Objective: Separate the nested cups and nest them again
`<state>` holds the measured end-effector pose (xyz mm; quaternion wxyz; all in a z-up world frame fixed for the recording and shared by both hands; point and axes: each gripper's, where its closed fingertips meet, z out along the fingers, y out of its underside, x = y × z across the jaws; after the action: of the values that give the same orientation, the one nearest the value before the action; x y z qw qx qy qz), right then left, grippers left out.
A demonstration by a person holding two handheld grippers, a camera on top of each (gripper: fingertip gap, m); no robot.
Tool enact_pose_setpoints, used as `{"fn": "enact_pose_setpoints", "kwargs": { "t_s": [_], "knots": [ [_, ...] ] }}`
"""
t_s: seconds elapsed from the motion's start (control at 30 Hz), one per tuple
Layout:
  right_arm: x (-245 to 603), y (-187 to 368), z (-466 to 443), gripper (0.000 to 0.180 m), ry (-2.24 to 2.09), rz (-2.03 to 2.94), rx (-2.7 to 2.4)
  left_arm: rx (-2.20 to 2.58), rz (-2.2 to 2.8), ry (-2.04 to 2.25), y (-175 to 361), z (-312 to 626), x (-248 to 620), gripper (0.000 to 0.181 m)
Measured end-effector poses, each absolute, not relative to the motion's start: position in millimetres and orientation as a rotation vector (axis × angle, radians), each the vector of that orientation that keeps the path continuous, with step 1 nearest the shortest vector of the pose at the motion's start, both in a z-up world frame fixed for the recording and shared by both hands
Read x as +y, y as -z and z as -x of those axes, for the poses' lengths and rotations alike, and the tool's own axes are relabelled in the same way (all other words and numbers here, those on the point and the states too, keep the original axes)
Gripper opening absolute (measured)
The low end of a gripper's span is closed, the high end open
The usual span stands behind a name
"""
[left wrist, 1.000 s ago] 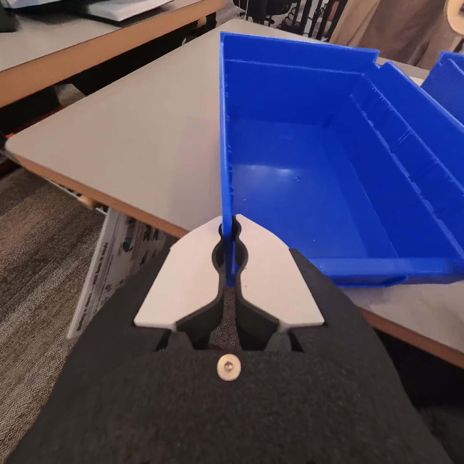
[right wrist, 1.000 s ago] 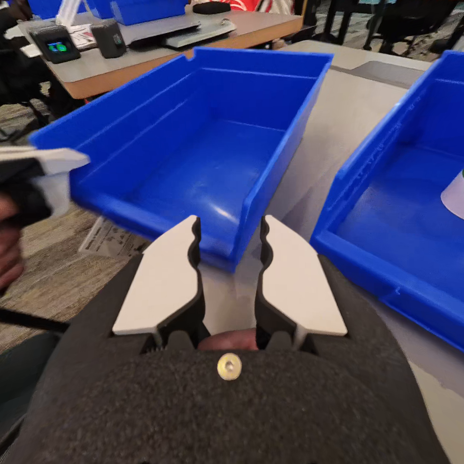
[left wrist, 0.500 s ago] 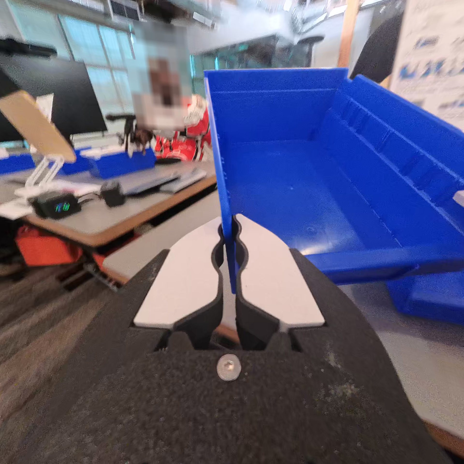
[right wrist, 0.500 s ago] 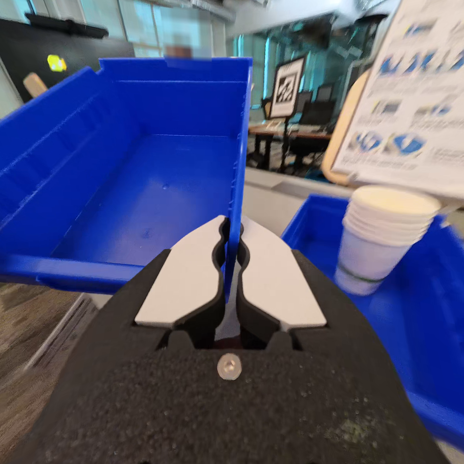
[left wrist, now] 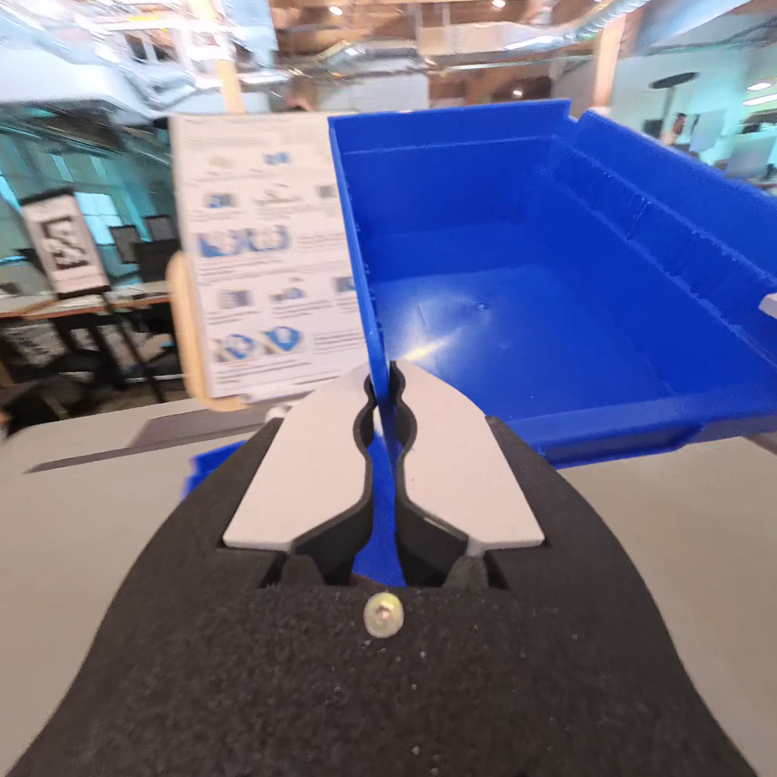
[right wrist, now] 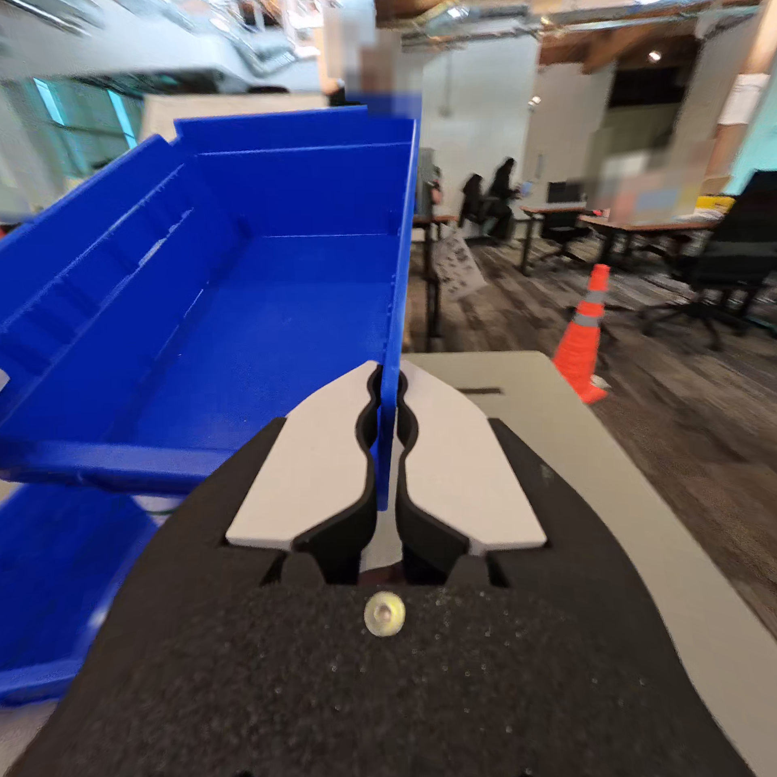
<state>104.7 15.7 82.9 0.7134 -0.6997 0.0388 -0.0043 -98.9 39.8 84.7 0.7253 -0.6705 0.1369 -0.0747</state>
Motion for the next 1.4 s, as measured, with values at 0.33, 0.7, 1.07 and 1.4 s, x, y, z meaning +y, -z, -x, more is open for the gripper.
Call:
{"fn": "enact_pose_setpoints", "kwargs": {
  "t_s": [0.33, 0.7, 1.07, 1.4],
  "knots": [
    [4, 37, -261, 0.003, 0.067, 1.871, 0.236, 0.509, 1.733, 0.332, 49, -75, 51, 0.005],
    [12, 115, -279, 0.003, -0.035, 1.959, 0.203, 0.584, 1.838, 0.277, 121, -88, 32, 0.009],
    [-45, 62, -238, 0.037, 0.298, 1.809, 0.111, 0.628, 1.818, 0.257, 90, 49, -35, 0.043],
    [20, 99, 55, 0.041, -0.253, 1.793, -0.159, 0.04, 1.945, 0.128, 101, 264, 23, 0.059]
  ]
}}
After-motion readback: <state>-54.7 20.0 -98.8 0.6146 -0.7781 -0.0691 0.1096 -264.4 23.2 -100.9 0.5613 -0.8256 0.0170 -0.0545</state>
